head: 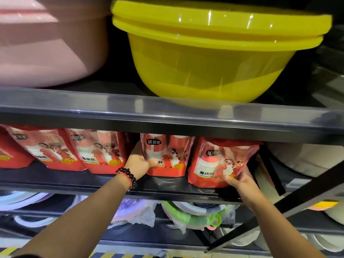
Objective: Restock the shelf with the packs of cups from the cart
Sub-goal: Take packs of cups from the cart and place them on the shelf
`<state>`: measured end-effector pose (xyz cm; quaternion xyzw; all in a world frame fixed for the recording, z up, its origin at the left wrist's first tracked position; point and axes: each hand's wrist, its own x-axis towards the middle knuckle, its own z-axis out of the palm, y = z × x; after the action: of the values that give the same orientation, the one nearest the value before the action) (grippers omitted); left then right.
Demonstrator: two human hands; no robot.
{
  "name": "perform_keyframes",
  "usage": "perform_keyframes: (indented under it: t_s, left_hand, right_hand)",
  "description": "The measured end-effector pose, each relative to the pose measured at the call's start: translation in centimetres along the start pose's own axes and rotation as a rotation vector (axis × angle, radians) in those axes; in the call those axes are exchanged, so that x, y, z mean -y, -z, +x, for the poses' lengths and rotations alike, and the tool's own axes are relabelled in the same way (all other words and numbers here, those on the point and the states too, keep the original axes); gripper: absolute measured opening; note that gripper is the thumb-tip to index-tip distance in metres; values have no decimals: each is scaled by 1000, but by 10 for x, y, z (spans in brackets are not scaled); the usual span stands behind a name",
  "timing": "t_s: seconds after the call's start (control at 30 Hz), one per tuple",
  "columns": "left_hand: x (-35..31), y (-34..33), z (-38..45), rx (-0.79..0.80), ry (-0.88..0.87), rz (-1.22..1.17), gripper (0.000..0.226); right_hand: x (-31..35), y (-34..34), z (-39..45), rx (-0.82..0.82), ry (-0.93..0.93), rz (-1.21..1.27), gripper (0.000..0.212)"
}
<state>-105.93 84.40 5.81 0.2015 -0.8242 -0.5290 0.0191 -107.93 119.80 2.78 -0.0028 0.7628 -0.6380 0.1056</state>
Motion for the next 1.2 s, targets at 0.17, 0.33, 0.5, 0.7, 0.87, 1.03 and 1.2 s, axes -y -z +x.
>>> perform_keyframes:
  t_s: [0.17,0.33,0.5,0.7,0.87,1.03,1.2]
  left_hand:
    - [3,1,2,0,-12,30,40]
    - [9,0,3,-12,-27,32,28]
    - [11,0,4,-19,-110,14,24]
    - [18,-3,8,49,-23,33,26]
    - [27,-3,17,161,35,24,16]
    - [35,-3,11,101,-80,-54,45]
    - [51,-1,-4,124,-103,-267,98]
  right_hand:
    - [-2,1,19,-13,-73,-59,53]
    - [3,-5,27,-19,-95,-95,41]
    - [4,-12,32,-41,-107,-139,33]
    - [-1,-14,34,-37,-99,-150,26]
    - [-10,-17,36,-68,-102,-134,25]
    - [-4,-29,17,-205,-95,-54,52]
    - [2,-51,-31,-427,16,-70,38]
